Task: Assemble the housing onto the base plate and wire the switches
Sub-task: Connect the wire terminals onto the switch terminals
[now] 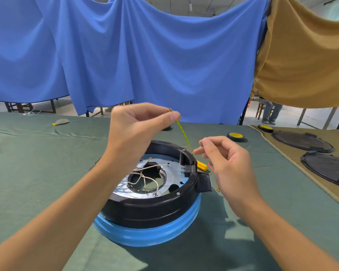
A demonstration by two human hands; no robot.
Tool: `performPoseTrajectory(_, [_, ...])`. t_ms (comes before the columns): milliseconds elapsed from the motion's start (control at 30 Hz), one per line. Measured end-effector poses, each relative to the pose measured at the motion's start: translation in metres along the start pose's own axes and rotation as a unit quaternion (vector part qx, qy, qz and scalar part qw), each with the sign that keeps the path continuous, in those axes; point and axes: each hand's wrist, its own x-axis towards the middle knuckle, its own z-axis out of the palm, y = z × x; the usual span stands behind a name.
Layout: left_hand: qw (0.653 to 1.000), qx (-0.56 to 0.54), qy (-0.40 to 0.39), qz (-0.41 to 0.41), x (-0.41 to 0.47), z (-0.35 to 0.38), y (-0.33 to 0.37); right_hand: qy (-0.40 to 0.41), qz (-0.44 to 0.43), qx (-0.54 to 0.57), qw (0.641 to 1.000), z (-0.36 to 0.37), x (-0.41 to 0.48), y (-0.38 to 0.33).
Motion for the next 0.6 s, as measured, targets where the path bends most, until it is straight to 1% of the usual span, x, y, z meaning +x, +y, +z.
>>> performPoseTrajectory(100, [0.999, 0.033, -0.030, 0.032, 0.012, -0.004, 0.007, 0.030, 0.004, -0.054, 0.998, 0.003, -0.002, 0.008])
performPoseTrajectory(133, [0.996, 0.065, -0.054, 0.039, 0.016, -0.005, 0.008, 0.030, 0.002, -0.071, 0.997, 0.004, -0.004, 0.011])
performPoseTrajectory(167, [0.988, 0.119, -0.088, 0.041, 0.021, -0.006, 0.007, 0.027, 0.000, -0.086, 0.996, 0.005, -0.005, 0.014])
performPoseTrajectory(200, [0.971, 0.196, -0.134, 0.036, 0.025, -0.007, 0.007, 0.023, -0.002, -0.097, 0.995, 0.006, -0.006, 0.016])
performPoseTrajectory(233, [0.941, 0.279, -0.192, 0.024, 0.029, -0.007, 0.005, 0.021, -0.003, -0.105, 0.994, 0.007, -0.008, 0.017])
performPoseTrajectory(267, [0.904, 0.346, -0.253, 0.006, 0.031, -0.007, 0.001, 0.023, -0.005, -0.109, 0.994, 0.008, -0.009, 0.019])
performPoseTrajectory(300, [0.870, 0.386, -0.308, -0.015, 0.031, -0.006, -0.003, 0.027, -0.005, -0.111, 0.993, 0.009, -0.009, 0.020])
performPoseTrajectory(333, [0.845, 0.403, -0.350, -0.035, 0.030, -0.004, -0.008, 0.031, -0.006, -0.115, 0.993, 0.010, -0.010, 0.021])
performPoseTrajectory(367, [0.829, 0.408, -0.378, -0.052, 0.028, -0.001, -0.013, 0.033, -0.010, -0.122, 0.992, 0.011, -0.011, 0.022])
performPoseTrajectory(433, [0.815, 0.411, -0.403, -0.068, 0.024, 0.003, -0.025, 0.031, -0.028, -0.149, 0.988, 0.013, -0.014, 0.023])
performPoseTrajectory(533, [0.816, 0.400, -0.409, -0.080, 0.023, 0.002, -0.035, 0.031, -0.059, -0.190, 0.979, 0.016, -0.019, 0.026])
performPoseTrajectory(600, [0.823, 0.377, -0.415, -0.094, 0.023, -0.002, -0.037, 0.036, -0.066, -0.190, 0.979, 0.016, -0.020, 0.028])
